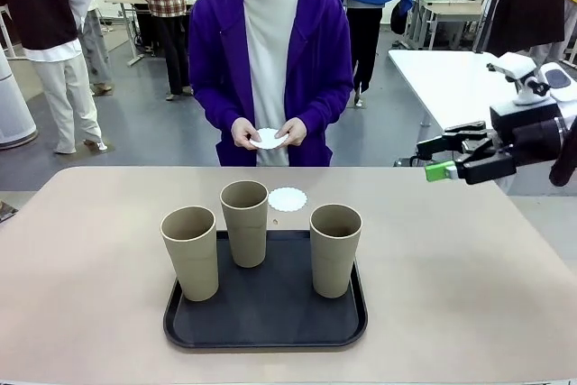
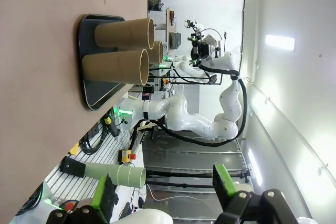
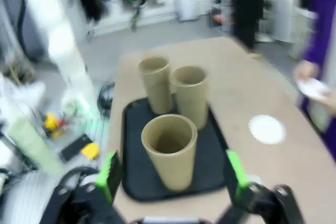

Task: Place coasters on the table and set cups on them.
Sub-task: Pick up one Reusable plastic cup and place it on a coaster set by the human.

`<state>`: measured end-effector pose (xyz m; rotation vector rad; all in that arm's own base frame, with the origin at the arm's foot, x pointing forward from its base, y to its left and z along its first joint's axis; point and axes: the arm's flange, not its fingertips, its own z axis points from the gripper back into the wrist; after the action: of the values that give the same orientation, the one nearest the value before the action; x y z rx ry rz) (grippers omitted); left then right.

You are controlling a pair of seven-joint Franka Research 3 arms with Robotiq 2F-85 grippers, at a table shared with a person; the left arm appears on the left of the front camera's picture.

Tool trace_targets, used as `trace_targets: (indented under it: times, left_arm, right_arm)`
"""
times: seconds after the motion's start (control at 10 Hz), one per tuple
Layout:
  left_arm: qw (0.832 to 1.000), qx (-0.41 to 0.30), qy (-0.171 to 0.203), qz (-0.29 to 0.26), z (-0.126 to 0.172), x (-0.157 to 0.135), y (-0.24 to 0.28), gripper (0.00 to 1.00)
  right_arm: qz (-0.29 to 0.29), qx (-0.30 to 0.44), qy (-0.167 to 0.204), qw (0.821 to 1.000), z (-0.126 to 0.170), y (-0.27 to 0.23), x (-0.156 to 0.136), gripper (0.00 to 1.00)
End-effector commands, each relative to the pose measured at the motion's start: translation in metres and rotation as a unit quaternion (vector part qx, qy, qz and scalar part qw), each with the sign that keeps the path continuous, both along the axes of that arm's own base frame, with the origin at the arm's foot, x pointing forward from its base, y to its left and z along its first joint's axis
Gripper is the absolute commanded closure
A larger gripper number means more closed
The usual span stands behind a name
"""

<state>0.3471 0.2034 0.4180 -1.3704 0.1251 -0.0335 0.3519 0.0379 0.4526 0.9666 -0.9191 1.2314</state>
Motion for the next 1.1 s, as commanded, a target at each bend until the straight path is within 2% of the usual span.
trace_targets:
  times: [0.0,0.2,0.5,0.7,0.9,1.0]
  left_arm:
    - [1.000,-0.004,-0.004,0.004,0.002,0.000,0.001,0.00]
    - [1.000,-0.004,-0.004,0.004,0.002,0.000,0.001,0.00]
    - [1.000,-0.004,-0.004,0.004,0.002,0.000,0.001,0.00]
    - [1.000,-0.004,-0.004,0.004,0.002,0.000,0.001,0.00]
    - [1.000,-0.004,-0.004,0.004,0.002,0.000,0.001,0.00]
    - [1.000,-0.004,-0.004,0.004,0.002,0.000,0.001,0.00]
  right_arm:
    - [0.077,0.017,-0.025,0.997,-0.023,-0.010,0.015,0.00]
    - [0.073,0.006,-0.045,0.996,-0.049,-0.008,0.019,0.00]
    - [-0.017,-0.015,-0.056,0.998,-0.087,-0.008,0.021,0.00]
    - [-0.030,-0.037,-0.052,0.998,-0.108,-0.010,0.017,0.00]
    - [-0.018,-0.053,-0.045,0.997,-0.111,-0.005,0.012,0.00]
    - [-0.023,-0.042,-0.037,0.998,-0.100,-0.021,0.035,0.00]
